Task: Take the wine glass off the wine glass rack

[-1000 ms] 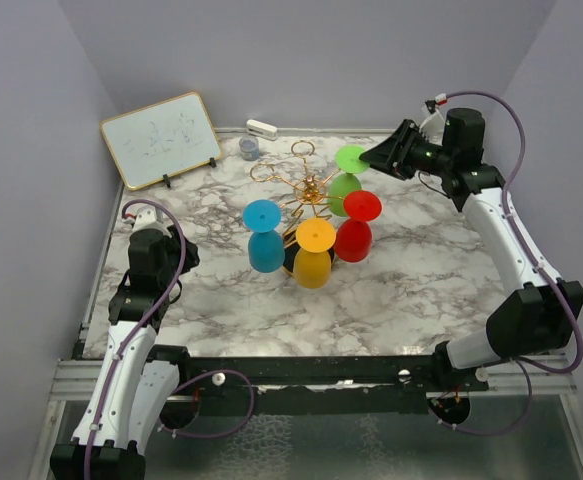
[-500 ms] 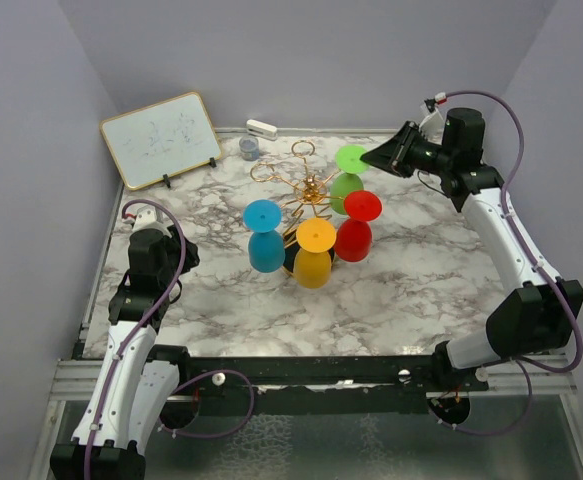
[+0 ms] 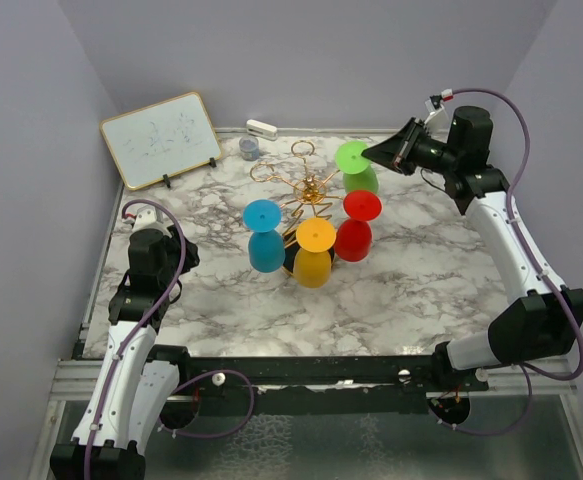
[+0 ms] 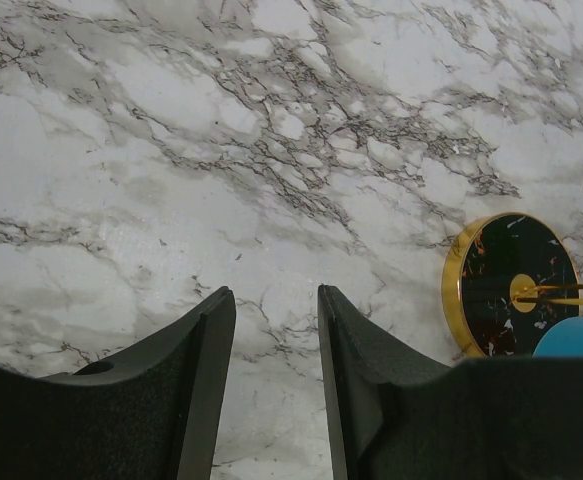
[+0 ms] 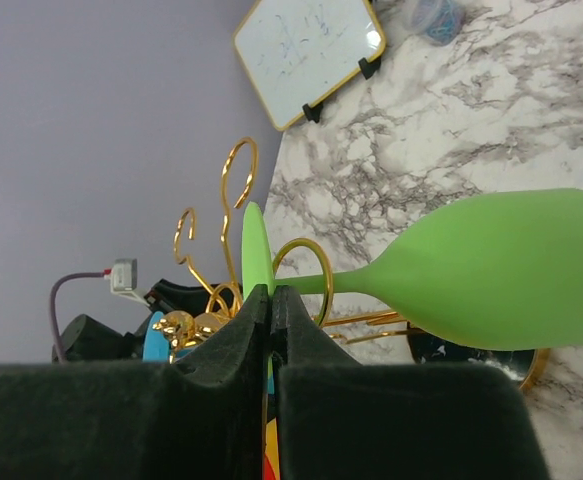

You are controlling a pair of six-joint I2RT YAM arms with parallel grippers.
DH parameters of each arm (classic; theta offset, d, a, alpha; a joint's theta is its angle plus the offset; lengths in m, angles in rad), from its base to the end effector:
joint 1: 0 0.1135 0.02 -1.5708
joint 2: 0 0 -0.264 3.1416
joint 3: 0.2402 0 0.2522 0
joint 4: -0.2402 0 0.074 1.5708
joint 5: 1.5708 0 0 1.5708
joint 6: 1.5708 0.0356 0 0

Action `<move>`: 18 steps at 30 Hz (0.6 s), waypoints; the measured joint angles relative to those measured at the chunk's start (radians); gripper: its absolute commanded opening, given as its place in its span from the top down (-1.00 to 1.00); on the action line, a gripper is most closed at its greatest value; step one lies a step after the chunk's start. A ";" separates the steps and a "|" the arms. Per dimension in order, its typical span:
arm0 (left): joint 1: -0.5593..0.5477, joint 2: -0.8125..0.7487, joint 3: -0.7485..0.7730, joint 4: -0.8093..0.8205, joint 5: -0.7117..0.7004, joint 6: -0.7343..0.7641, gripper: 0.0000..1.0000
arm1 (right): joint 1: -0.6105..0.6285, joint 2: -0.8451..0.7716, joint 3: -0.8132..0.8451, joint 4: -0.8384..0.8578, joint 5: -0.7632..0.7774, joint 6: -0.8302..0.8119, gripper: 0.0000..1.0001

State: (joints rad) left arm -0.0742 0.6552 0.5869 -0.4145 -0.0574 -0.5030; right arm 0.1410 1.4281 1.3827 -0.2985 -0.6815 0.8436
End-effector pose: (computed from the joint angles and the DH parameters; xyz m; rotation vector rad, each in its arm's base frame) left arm 0.1559 -0.0095 0.2666 -0.4746 2.0109 -0.2988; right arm 0.3192 0.0680 0.3894 0.2191 2.0468 1.2887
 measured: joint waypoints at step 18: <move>0.000 0.000 0.000 0.000 0.000 -0.001 0.17 | 0.000 0.000 -0.050 0.068 -0.166 0.096 0.98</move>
State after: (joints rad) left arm -0.0742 0.6552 0.5869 -0.4145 -0.0574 -0.5037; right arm 0.1410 1.4277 1.3327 -0.2310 -0.8474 0.9394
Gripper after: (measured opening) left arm 0.414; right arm 0.017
